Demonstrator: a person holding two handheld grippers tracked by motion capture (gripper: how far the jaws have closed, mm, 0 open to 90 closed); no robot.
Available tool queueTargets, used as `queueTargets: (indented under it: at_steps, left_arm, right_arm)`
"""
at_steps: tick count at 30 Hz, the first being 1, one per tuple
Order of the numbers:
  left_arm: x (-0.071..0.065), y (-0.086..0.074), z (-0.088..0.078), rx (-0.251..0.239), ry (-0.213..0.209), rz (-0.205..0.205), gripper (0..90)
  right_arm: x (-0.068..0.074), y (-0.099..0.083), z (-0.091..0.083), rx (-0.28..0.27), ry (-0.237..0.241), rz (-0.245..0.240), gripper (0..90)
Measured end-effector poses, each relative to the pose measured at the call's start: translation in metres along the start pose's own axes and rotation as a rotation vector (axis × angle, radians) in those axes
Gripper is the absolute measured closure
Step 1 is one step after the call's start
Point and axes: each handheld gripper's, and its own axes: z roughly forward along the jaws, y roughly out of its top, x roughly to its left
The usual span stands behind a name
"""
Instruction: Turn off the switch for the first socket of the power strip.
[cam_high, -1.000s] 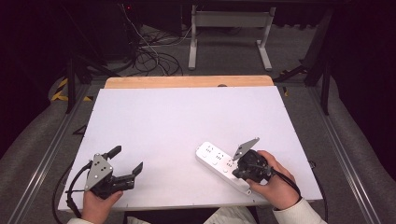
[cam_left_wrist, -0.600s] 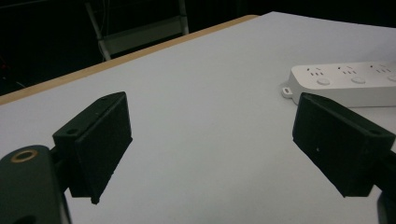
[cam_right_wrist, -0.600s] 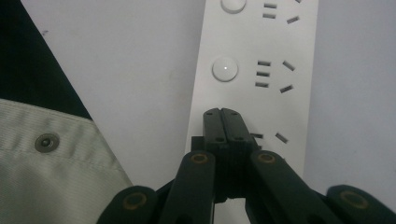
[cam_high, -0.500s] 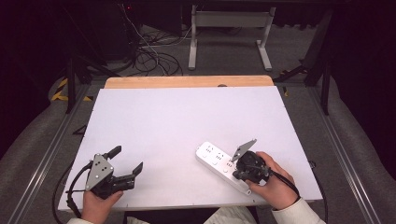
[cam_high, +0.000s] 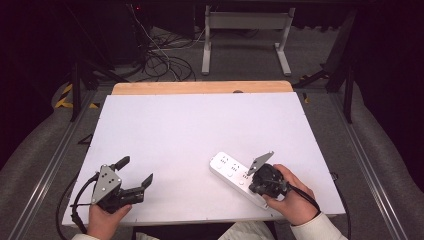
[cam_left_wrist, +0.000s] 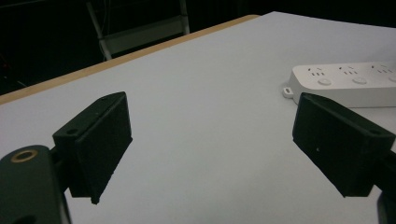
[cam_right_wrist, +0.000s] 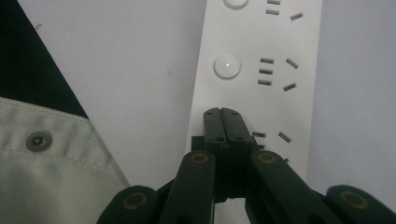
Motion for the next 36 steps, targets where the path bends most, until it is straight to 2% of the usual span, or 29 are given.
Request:
queueTargets:
  at_steps: [27, 29, 31, 32, 36]
  left_arm:
    - [0.000, 0.000, -0.001, -0.006, 0.002, -0.006, 12.1]
    - [0.000, 0.000, 0.000, -0.005, 0.004, -0.009, 12.0]
    - [0.000, 0.000, 0.000, -0.006, 0.002, -0.015, 12.1]
    - [0.001, 0.000, 0.000, -0.002, 0.002, -0.013, 12.1]
    - [0.001, 0.000, 0.000, -0.003, 0.003, -0.013, 12.1]
  right_arm:
    - [0.001, -0.001, 0.001, 0.004, -0.007, 0.017, 90.0]
    - [0.002, -0.002, 0.000, -0.008, -0.022, 0.003, 90.0]
    - [0.003, -0.002, -0.008, -0.046, -0.035, -0.004, 90.0]
    - [0.004, -0.002, -0.019, -0.108, -0.024, -0.012, 90.0]
    - [0.008, 0.000, -0.025, -0.136, -0.032, -0.022, 90.0]
